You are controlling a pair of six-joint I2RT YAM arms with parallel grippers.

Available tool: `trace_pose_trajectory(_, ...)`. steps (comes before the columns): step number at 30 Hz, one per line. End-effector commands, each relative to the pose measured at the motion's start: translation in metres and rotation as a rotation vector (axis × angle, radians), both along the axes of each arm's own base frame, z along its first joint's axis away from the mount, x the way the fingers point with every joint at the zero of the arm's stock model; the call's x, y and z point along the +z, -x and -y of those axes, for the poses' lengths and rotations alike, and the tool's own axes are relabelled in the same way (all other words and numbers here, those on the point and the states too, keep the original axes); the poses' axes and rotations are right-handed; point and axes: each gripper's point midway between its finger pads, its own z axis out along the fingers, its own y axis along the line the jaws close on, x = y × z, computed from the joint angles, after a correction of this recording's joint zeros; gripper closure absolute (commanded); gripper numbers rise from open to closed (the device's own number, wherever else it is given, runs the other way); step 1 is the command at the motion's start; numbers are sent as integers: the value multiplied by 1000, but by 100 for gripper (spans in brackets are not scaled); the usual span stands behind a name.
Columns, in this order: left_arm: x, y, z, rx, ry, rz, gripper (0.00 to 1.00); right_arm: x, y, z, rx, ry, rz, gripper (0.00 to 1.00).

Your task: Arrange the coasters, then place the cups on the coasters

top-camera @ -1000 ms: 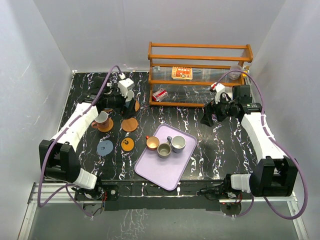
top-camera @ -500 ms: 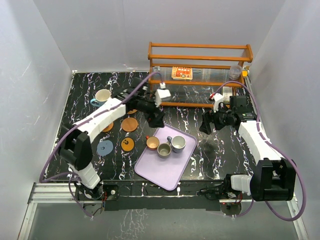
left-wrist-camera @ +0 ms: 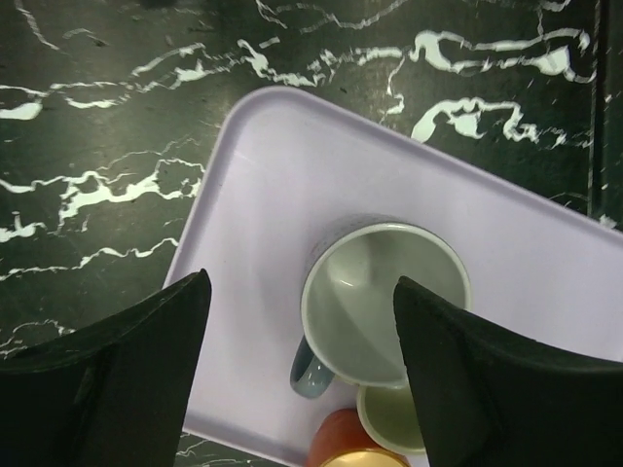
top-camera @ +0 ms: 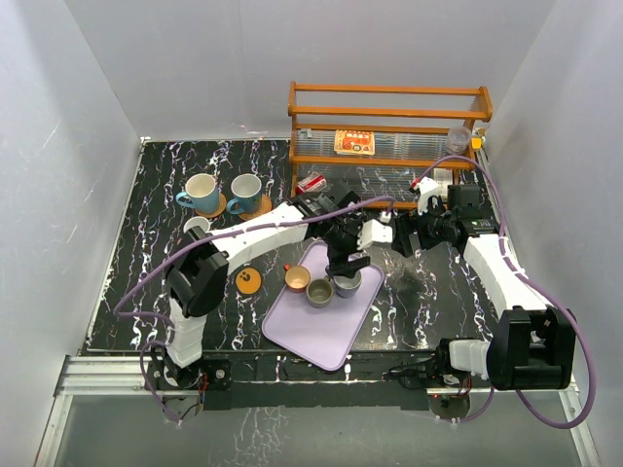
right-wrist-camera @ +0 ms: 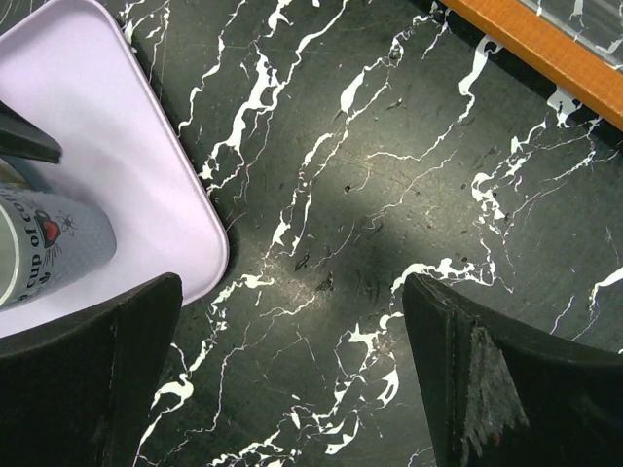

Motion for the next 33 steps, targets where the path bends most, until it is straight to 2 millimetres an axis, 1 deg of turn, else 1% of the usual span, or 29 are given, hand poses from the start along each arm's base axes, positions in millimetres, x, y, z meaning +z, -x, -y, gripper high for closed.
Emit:
trace_pose_trajectory(1, -6, 2, 1, -77, -61, 77, 28, 13, -9, 0, -6, 2, 79, 3)
trace_pose_trajectory(7, -23, 11, 10, -115, -95, 59, 45, 14, -8, -1, 2, -7, 77, 3)
trace_pose_trajectory(13, -27, 16, 15, -144, -118, 45, 57, 14, -7, -2, 6, -10, 73, 3)
trace_pose_trajectory(21, -27, 20, 15, -191, -145, 38, 73, 13, -8, -2, 9, -9, 69, 3)
trace_pose_trajectory(26, -27, 22, 13, -220, -164, 25, 81, 12, -8, -1, 7, -6, 65, 3)
trace_pose_trajectory(29, -23, 22, 15, -233, -159, 26, 85, 12, -9, -1, 7, -3, 67, 3)
trace_pose_trajectory(33, -10, 17, 20, -246, -141, 60, 92, 12, -9, 0, 2, -1, 67, 3)
